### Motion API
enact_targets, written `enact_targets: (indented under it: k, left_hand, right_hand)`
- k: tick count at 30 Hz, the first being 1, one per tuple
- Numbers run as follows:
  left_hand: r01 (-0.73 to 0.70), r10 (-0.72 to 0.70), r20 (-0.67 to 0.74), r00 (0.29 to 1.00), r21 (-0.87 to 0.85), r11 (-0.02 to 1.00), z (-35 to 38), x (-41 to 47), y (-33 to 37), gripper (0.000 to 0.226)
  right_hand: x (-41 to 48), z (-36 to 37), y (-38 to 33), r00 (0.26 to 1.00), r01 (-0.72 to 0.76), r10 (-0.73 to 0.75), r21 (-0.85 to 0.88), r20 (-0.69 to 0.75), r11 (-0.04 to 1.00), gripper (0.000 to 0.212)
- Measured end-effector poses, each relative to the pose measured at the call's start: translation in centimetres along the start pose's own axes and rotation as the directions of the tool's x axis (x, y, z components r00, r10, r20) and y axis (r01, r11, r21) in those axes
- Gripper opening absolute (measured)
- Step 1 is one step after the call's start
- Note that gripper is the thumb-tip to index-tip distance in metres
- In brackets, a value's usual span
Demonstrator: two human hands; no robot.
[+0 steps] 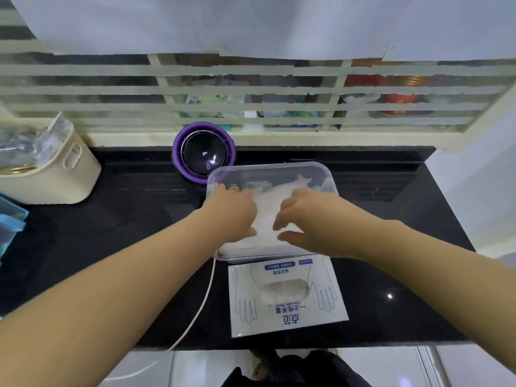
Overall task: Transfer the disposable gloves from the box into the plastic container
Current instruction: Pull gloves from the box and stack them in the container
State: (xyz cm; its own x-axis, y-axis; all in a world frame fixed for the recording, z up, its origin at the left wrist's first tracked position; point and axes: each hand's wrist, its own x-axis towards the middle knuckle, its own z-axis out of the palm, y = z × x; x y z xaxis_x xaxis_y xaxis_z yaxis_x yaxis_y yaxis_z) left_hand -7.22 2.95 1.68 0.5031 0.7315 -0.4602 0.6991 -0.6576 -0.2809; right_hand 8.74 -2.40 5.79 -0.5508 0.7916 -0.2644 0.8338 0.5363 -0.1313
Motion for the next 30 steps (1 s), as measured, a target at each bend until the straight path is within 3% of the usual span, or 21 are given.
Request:
enact_targets:
  k: [4, 7, 9, 12, 16, 19, 26, 30]
  left_hand:
    - [-0.233, 0.167, -0.299, 0.939, -0.197, 0.952, 0.9, -4.2, 0.2, 0.037]
    - [-0.366, 0.297, -0.305, 0.905, -0.198, 0.909, 2.9, -6.8, 1.5, 0.033]
    - [-0.416, 0.364, -0.254, 0.896, -0.195, 0.888, 4.6, -7.5, 2.5, 0.033]
    - [-0.401, 0.383, -0.124, 0.915, -0.201, 0.894, 7.2, -7.4, 3.6, 0.044]
    - [-0.363, 0.362, -0.044, 0.931, -0.198, 0.91, 8.8, -6.7, 4.2, 0.073]
    - [-0.35, 0.349, -0.039, 0.936, -0.197, 0.916, 8.9, -6.5, 4.5, 0.076]
    - [-0.34, 0.341, -0.035, 0.94, -0.209, 0.917, 9.0, -6.6, 4.4, 0.079]
    - [-0.334, 0.332, -0.042, 0.942, -0.2, 0.921, 9.0, -6.5, 4.6, 0.08]
  right_hand:
    - [-1.5, 3.7, -1.8, 0.963, 0.052, -0.089, 0.148, 0.255, 0.988, 0.025]
    - [-2.4, 7.1, -1.6, 0.9, 0.059, -0.072, 0.044, 0.43, 0.997, 0.033]
    - [-2.5, 8.7, -1.0, 0.885, 0.047, -0.033, -0.018, 0.465, 0.999, 0.045]
    - [-2.2, 10.8, -0.5, 0.912, 0.113, -0.063, -0.102, 0.405, 0.988, 0.052]
    - [-1.4, 12.1, -0.6, 0.942, 0.127, -0.05, -0.214, 0.332, 0.968, 0.036]
    - [-0.4, 12.1, -1.3, 0.951, 0.111, -0.03, -0.249, 0.307, 0.962, 0.022]
    - [-0.9, 14.7, -0.8, 0.983, 0.134, -0.115, -0.129, 0.144, 0.983, 0.019]
    - [-1.7, 14.1, -0.4, 0.97, 0.198, -0.211, -0.111, -0.119, 0.974, 0.01]
